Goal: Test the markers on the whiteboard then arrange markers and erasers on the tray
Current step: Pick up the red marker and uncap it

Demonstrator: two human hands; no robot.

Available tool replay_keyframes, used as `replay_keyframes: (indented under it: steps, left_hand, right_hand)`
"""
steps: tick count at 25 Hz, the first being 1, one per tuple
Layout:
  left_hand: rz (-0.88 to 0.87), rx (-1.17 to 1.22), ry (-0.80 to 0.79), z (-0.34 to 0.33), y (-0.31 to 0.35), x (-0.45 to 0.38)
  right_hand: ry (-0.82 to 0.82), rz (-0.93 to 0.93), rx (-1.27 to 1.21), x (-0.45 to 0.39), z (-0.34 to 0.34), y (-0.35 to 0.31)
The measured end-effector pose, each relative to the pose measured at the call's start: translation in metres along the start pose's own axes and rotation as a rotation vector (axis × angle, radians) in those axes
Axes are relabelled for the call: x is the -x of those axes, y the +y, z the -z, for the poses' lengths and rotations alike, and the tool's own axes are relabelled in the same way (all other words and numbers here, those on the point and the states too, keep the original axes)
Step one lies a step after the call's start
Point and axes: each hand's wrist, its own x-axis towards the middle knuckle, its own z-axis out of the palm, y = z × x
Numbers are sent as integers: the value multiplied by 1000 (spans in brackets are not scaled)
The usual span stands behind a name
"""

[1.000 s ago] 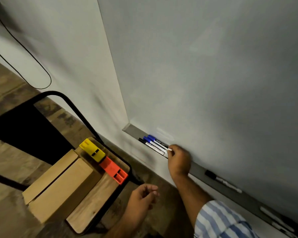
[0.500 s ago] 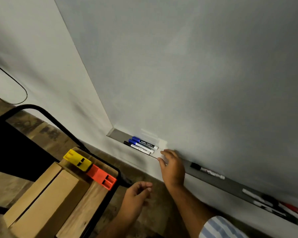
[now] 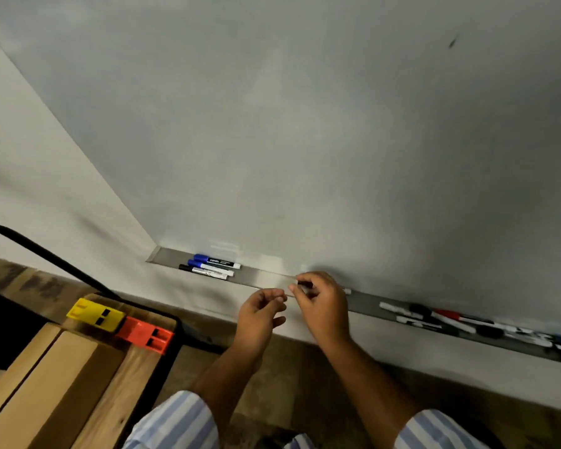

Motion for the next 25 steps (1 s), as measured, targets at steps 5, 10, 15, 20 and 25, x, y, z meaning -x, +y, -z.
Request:
replay_keyframes:
  steps: [5,10,15,20,25]
  left_hand:
    - [-3,36,-28,-64,-12,25]
    - [44,40,-38,-145,-41,42]
    - [79,-27,-106,-235,-64,50]
    - [120,-58,-121,-311,-89,49]
    - [167,-16,-107,-351,-103,55]
  right_hand:
    - [9,-54,53,11,72,36]
    - [-79,-262,131,26,164,104]
    - [-73,-314,191,37,242,163]
    - [-50,-342,283,28,306,219]
    - [-124,-234,488,19,338,238]
